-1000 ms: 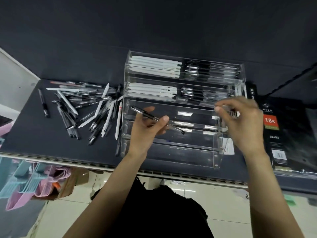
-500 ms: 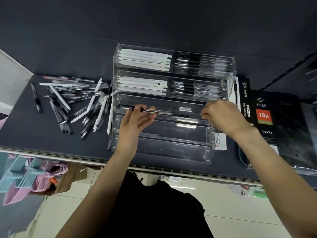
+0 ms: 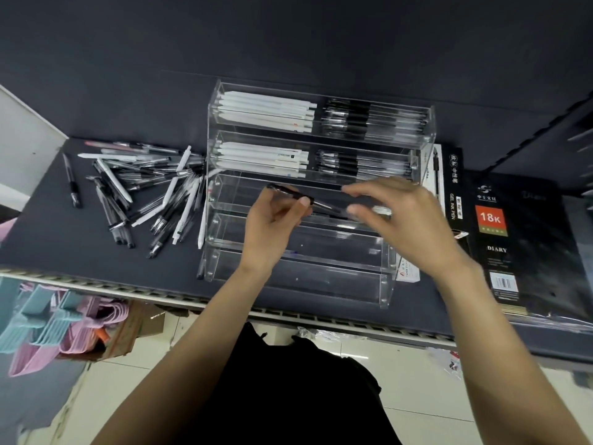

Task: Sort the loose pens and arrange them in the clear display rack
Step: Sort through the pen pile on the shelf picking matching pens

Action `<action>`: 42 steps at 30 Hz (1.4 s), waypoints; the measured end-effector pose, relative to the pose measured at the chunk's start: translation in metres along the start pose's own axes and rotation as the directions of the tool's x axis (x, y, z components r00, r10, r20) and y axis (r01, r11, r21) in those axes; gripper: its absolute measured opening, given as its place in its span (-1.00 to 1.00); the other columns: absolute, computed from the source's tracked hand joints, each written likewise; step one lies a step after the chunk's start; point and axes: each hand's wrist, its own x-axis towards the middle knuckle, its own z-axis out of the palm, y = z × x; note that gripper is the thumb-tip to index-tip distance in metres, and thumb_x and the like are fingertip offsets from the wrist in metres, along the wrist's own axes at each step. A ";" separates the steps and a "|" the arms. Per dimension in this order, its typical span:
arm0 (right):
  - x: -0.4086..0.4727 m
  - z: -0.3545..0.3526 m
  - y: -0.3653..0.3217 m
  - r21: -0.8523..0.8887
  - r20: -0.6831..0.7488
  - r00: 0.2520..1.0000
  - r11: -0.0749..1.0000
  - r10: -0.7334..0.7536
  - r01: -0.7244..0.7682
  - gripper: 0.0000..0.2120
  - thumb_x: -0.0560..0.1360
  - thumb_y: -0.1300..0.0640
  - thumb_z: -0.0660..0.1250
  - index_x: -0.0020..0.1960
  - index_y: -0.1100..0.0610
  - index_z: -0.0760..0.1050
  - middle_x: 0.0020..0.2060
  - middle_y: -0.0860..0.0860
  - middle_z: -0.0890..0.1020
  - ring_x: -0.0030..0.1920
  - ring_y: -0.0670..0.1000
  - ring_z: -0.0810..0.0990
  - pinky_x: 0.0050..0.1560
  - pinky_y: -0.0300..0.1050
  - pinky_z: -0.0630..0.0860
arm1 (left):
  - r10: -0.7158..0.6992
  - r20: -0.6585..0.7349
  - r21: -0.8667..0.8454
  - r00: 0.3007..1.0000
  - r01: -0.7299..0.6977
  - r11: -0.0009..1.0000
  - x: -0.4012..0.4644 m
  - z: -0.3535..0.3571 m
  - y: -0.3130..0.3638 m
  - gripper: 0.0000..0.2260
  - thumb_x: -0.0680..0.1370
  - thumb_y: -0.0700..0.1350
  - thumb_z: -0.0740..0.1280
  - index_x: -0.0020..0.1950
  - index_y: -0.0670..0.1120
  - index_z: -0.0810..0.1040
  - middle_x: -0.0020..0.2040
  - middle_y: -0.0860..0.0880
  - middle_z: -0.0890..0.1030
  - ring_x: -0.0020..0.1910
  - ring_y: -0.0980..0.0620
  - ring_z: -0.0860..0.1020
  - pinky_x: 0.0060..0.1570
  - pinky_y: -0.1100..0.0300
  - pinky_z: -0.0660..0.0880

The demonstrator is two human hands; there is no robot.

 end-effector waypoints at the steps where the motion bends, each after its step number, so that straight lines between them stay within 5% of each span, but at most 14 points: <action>1: 0.000 0.007 0.000 -0.030 0.013 1.000 0.999 -0.011 0.012 -0.75 0.50 0.00 0.36 0.15 0.03 0.60 -0.02 -0.05 0.68 -0.01 0.00 0.63 -0.01 -0.05 0.57 | 0.006 0.006 0.011 1.000 -0.006 1.000 0.001 0.004 0.001 -0.90 0.54 -0.18 0.37 -0.04 -0.09 0.46 -0.18 0.00 0.67 -0.13 0.13 0.66 -0.10 0.33 0.54; 4: -0.001 0.021 0.007 -0.064 -0.038 0.999 0.997 0.033 -0.036 -0.84 0.47 0.11 0.41 0.05 0.03 0.63 -0.10 -0.06 0.69 -0.12 -0.01 0.64 -0.14 -0.03 0.60 | 0.012 0.039 0.088 0.999 -0.015 0.996 0.008 0.010 -0.001 -0.84 0.52 -0.13 0.40 0.01 -0.15 0.48 -0.14 0.00 0.68 -0.13 0.19 0.65 -0.08 0.34 0.52; 6: -0.003 0.023 0.014 -0.128 -0.094 0.993 0.989 0.068 -0.079 -0.87 0.47 0.16 0.42 0.01 0.05 0.65 -0.14 -0.05 0.69 -0.15 0.02 0.65 -0.20 -0.05 0.59 | 0.112 0.013 0.299 0.994 -0.110 0.948 0.015 0.003 -0.007 -0.78 0.53 -0.09 0.39 0.12 -0.13 0.49 -0.10 0.06 0.66 -0.14 0.26 0.62 -0.09 0.37 0.51; 8: -0.004 0.025 0.022 -0.260 -0.098 0.989 0.956 0.112 -0.135 -0.89 0.47 0.19 0.41 -0.02 0.08 0.65 -0.17 0.00 0.70 -0.17 0.09 0.66 -0.24 -0.05 0.57 | 0.360 0.043 0.666 0.932 -0.295 0.685 0.023 -0.009 -0.015 -0.78 0.56 -0.06 0.34 0.16 -0.12 0.50 -0.07 0.07 0.66 -0.16 0.17 0.62 -0.07 0.22 0.53; 9: -0.004 0.027 0.025 -0.326 -0.071 0.987 0.932 0.144 -0.159 -0.89 0.48 0.19 0.39 -0.02 0.08 0.65 -0.18 0.03 0.69 -0.17 0.12 0.66 -0.24 -0.04 0.56 | 0.439 0.103 0.772 0.893 -0.350 0.531 0.025 -0.013 -0.018 -0.80 0.56 -0.06 0.30 0.14 -0.11 0.52 -0.08 0.06 0.67 -0.16 0.07 0.63 -0.03 0.10 0.54; 11: -0.002 0.034 0.030 -0.413 0.007 0.981 0.894 0.193 -0.173 -0.86 0.50 0.20 0.35 0.01 0.08 0.65 -0.15 0.04 0.69 -0.14 0.15 0.66 -0.23 -0.02 0.56 | 0.469 0.196 0.828 0.861 -0.402 0.392 0.028 -0.014 -0.022 -0.79 0.56 -0.05 0.23 0.09 -0.10 0.56 -0.12 0.02 0.67 -0.15 -0.04 0.63 0.01 -0.01 0.51; 19: 0.008 0.029 0.038 -0.432 0.249 0.938 0.894 0.243 -0.117 -0.71 0.53 0.33 0.26 0.14 0.07 0.62 0.07 0.06 0.64 0.07 0.11 0.60 0.10 -0.02 0.52 | 0.250 0.319 0.859 0.914 -0.390 0.332 0.022 0.008 -0.026 -0.72 0.63 0.02 0.15 0.23 0.00 0.57 0.07 -0.04 0.62 0.05 -0.06 0.58 0.18 0.03 0.37; 22: 0.004 0.027 0.036 -0.467 0.293 0.926 0.881 0.238 -0.078 -0.59 0.50 0.42 0.22 0.22 0.07 0.57 0.06 0.10 0.63 0.05 0.15 0.61 0.09 0.04 0.54 | 0.219 0.325 0.874 0.920 -0.381 0.302 0.024 0.012 -0.024 -0.71 0.64 0.03 0.13 0.24 0.01 0.55 0.11 -0.04 0.60 0.12 -0.04 0.54 0.23 0.06 0.32; 29: -0.018 0.039 0.015 -0.460 0.089 0.951 0.859 0.295 -0.223 -0.58 0.42 0.49 0.20 0.18 0.19 0.56 0.03 0.21 0.60 -0.04 0.29 0.61 -0.13 0.15 0.60 | 0.172 0.431 0.837 0.886 -0.463 0.292 0.029 -0.004 -0.015 -0.69 0.64 0.05 0.12 0.30 -0.02 0.49 0.16 -0.06 0.57 0.20 -0.06 0.47 0.26 0.07 0.33; 33: -0.020 0.049 -0.030 -0.341 -0.239 0.956 0.907 0.172 -0.248 -0.68 0.43 0.45 0.27 0.10 0.21 0.59 -0.11 0.17 0.63 -0.16 0.24 0.61 -0.28 0.05 0.58 | 0.513 0.519 0.639 0.684 -0.709 0.298 0.021 -0.059 -0.004 -0.77 0.60 -0.05 0.22 0.12 -0.10 0.61 -0.08 -0.02 0.62 -0.05 -0.01 0.56 -0.10 0.15 0.54; 36: -0.012 0.076 -0.086 -0.165 -0.295 0.951 0.975 0.095 -0.149 -0.68 0.44 0.44 0.24 0.11 0.22 0.59 -0.11 0.15 0.64 -0.20 0.11 0.59 -0.19 -0.06 0.55 | 0.731 0.343 0.574 0.590 -0.747 0.334 0.012 -0.129 -0.009 -0.82 0.57 -0.15 0.26 -0.02 -0.18 0.63 -0.19 -0.04 0.63 -0.22 0.06 0.53 -0.21 0.23 0.46; 39: 0.010 0.133 -0.142 -0.035 -0.198 0.980 0.999 0.029 -0.037 -0.71 0.50 0.29 0.18 0.12 0.15 0.59 -0.06 0.07 0.65 -0.19 -0.03 0.58 -0.17 -0.15 0.56 | 0.648 0.071 0.665 0.758 -0.520 0.536 0.013 -0.211 -0.025 -0.84 0.57 -0.13 0.25 -0.04 -0.16 0.59 -0.20 -0.01 0.60 -0.24 0.05 0.52 -0.25 0.20 0.45; 42: 0.039 0.201 -0.179 0.067 -0.016 0.992 0.990 0.123 -0.122 -0.72 0.54 0.22 0.22 0.20 0.08 0.56 0.04 0.02 0.61 -0.08 0.04 0.60 -0.09 -0.03 0.59 | 0.305 -0.193 0.654 0.933 -0.109 0.749 0.037 -0.287 -0.050 -0.83 0.57 -0.01 0.31 0.04 -0.09 0.53 -0.11 -0.01 0.59 -0.13 -0.01 0.56 -0.10 0.08 0.48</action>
